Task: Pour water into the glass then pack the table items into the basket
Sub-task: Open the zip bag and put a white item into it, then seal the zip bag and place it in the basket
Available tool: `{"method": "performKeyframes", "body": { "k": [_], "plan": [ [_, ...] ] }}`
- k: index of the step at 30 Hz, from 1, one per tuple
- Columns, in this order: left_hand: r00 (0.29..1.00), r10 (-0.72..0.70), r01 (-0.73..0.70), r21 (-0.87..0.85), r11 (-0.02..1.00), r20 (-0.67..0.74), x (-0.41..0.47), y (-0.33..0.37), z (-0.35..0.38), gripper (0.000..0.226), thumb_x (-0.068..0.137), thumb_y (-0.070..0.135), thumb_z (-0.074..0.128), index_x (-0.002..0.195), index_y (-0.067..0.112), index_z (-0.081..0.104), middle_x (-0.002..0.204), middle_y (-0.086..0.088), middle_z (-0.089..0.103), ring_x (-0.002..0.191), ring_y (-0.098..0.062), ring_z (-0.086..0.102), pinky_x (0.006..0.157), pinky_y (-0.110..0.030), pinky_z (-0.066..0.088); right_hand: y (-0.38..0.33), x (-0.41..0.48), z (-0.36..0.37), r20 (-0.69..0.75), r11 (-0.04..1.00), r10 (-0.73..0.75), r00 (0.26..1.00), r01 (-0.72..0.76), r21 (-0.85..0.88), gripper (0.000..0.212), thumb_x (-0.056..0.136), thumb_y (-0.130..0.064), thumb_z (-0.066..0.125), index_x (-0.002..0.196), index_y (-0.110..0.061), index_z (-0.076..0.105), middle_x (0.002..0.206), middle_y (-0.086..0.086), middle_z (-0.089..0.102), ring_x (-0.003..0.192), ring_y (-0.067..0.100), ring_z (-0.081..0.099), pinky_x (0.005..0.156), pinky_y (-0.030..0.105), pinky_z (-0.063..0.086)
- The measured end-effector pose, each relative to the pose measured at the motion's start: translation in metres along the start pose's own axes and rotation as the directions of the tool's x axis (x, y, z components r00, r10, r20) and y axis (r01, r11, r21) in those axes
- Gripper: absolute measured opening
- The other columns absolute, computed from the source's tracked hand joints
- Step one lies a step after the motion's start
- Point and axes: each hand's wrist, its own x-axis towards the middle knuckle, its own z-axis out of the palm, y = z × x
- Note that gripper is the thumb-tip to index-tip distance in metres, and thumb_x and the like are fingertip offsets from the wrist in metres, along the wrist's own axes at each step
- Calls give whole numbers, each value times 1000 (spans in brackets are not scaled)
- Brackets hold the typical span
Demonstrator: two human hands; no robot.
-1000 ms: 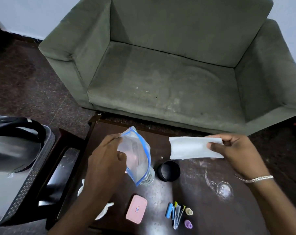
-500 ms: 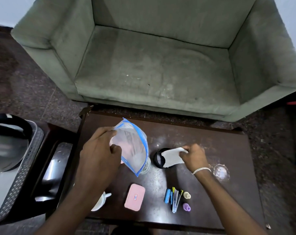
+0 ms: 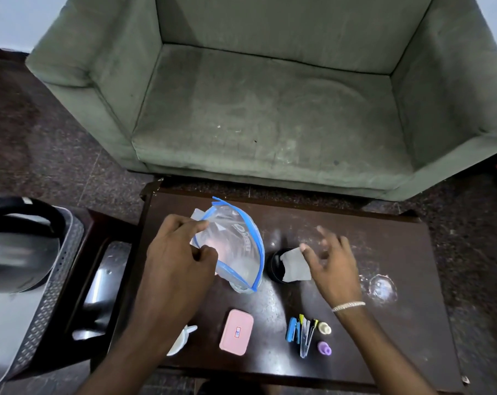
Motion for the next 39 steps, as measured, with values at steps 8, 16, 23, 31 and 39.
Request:
{"method": "performKeyframes", "body": {
  "k": [8, 16, 23, 31, 39],
  "plan": [
    [1000, 25, -27, -109, 994, -12, -4, 18, 2, 35, 84, 4, 71, 116, 17, 75, 104, 12, 61, 75, 6, 65, 67, -1, 41, -102, -65, -58, 210, 868, -477, 853, 495, -38, 77, 63, -91, 61, 123, -42, 64, 161, 4, 25, 145, 26, 29, 110, 38, 37],
    [999, 49, -52, -397, 916, -17, 8, 11, -18, 45, 76, 60, 76, 115, 38, 65, 98, 5, 71, 76, -12, 69, 70, -40, 59, -123, -27, -87, 227, 863, -499, 836, 458, 212, 22, 79, -6, 76, 70, -14, 57, 77, -12, 54, 88, 4, 66, 74, 21, 46],
    [809, 266, 60, -524, 850, 524, 40, -18, -22, 135, 53, 70, 90, 159, 24, 20, 156, -2, 50, 146, -22, 45, 121, -54, 34, -124, 15, -151, 425, 781, -592, 685, 356, 514, 27, 83, -5, 73, 68, -10, 51, 63, -6, 42, 58, 5, 36, 54, 19, 30],
    [668, 371, 321, -700, 637, 645, 27, 4, 5, 63, 77, 18, 88, 134, 6, 63, 134, -18, 68, 121, -31, 66, 96, -41, 56, -121, 40, -161, 390, 664, -581, 714, 140, 734, 26, 75, 5, 62, 65, -10, 45, 67, 9, 34, 64, 17, 32, 57, 31, 26],
    [826, 246, 292, -760, 581, 506, 23, 13, 24, 35, 86, 13, 77, 120, 4, 71, 122, -22, 73, 110, -34, 71, 94, -44, 59, -103, 50, -152, 343, 532, -500, 795, -31, 846, 12, 82, -5, 69, 88, -8, 59, 82, 13, 68, 77, 32, 58, 65, 35, 35]
  ]
}}
